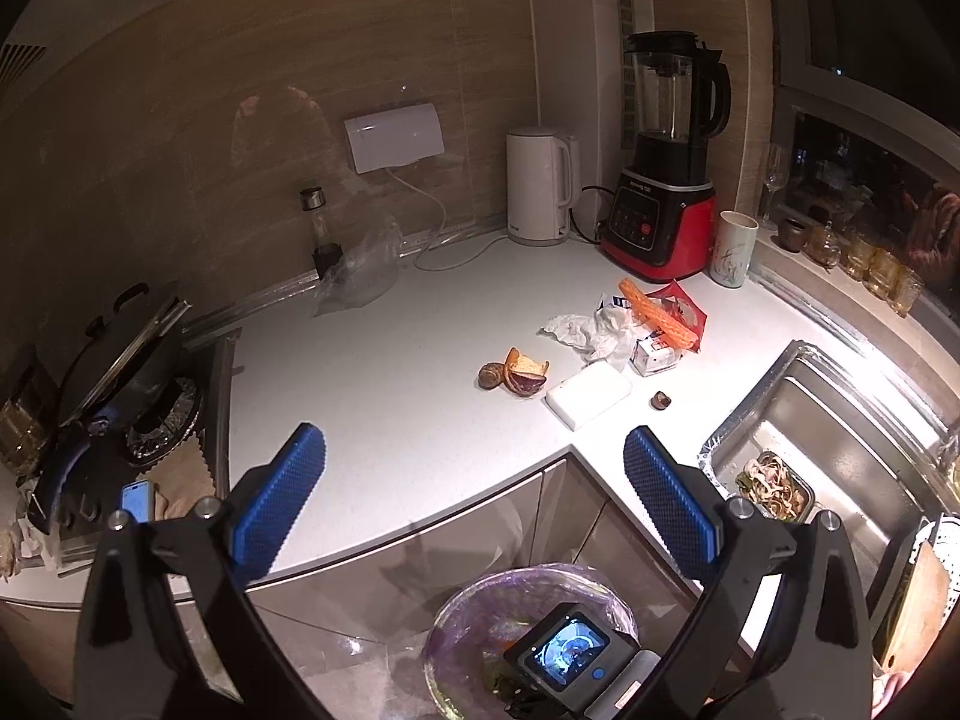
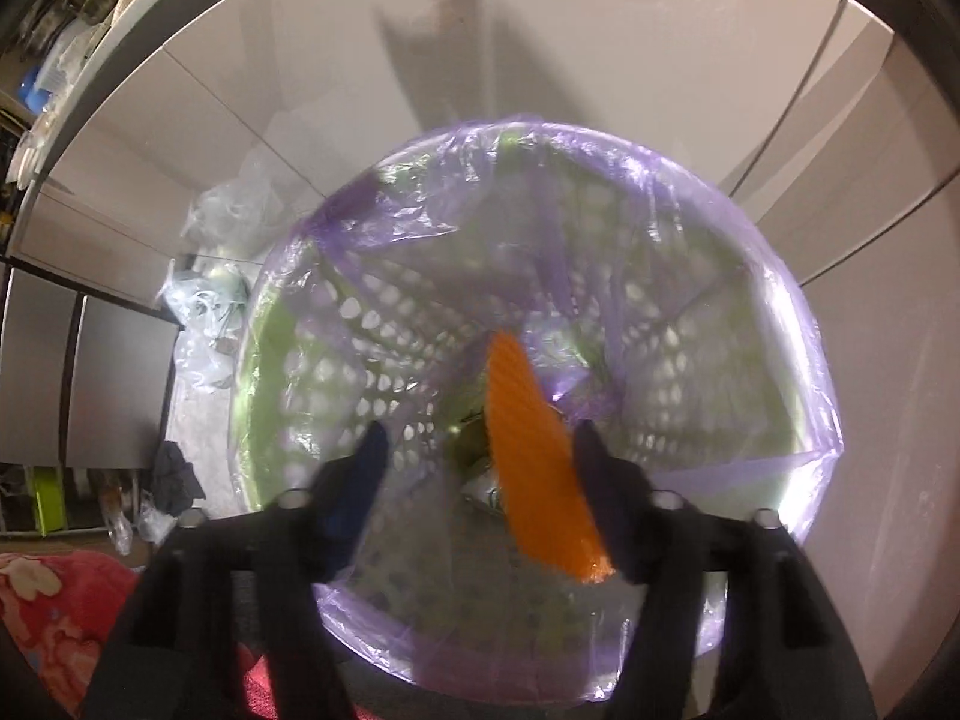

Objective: Collect trash
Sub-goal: 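Open the right tool to drop the orange foam net into the basket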

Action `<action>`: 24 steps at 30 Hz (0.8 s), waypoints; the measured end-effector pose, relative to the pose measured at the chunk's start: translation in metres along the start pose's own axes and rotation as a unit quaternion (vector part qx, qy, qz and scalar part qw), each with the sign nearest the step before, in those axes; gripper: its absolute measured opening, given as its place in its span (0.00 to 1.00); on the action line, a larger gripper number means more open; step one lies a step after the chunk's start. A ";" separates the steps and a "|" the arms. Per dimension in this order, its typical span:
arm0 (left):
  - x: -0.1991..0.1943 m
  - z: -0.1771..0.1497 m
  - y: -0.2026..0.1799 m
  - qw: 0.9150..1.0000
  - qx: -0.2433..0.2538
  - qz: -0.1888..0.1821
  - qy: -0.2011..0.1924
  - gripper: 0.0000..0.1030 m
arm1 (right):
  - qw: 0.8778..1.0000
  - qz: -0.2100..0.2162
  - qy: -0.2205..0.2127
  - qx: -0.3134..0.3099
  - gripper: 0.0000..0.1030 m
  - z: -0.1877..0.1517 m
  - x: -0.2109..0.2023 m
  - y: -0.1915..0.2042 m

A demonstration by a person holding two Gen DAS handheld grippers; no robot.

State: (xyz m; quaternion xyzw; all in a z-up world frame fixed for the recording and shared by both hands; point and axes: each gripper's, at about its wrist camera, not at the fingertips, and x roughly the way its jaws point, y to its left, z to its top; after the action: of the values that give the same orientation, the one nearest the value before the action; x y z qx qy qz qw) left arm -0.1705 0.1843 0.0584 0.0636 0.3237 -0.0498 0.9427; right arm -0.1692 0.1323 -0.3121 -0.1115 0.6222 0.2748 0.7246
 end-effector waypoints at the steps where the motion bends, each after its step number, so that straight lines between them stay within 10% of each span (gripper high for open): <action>1: 0.001 0.001 0.000 1.000 0.001 -0.001 0.000 0.93 | 1.000 0.003 -0.003 0.003 0.74 0.001 -0.003 0.000; 15: 0.012 0.017 -0.013 1.000 0.006 -0.003 -0.008 0.93 | 0.978 0.116 -0.170 0.019 0.95 0.007 -0.151 -0.016; 24: 0.016 0.023 -0.021 1.000 0.004 0.003 -0.012 0.93 | 0.986 0.081 -0.145 -0.010 0.96 0.014 -0.151 -0.011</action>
State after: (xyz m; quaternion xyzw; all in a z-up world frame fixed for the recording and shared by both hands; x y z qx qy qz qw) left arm -0.1467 0.1591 0.0641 0.0673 0.3118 -0.0489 0.9465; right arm -0.1631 0.0914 -0.1655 -0.0269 0.5148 0.3518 0.7813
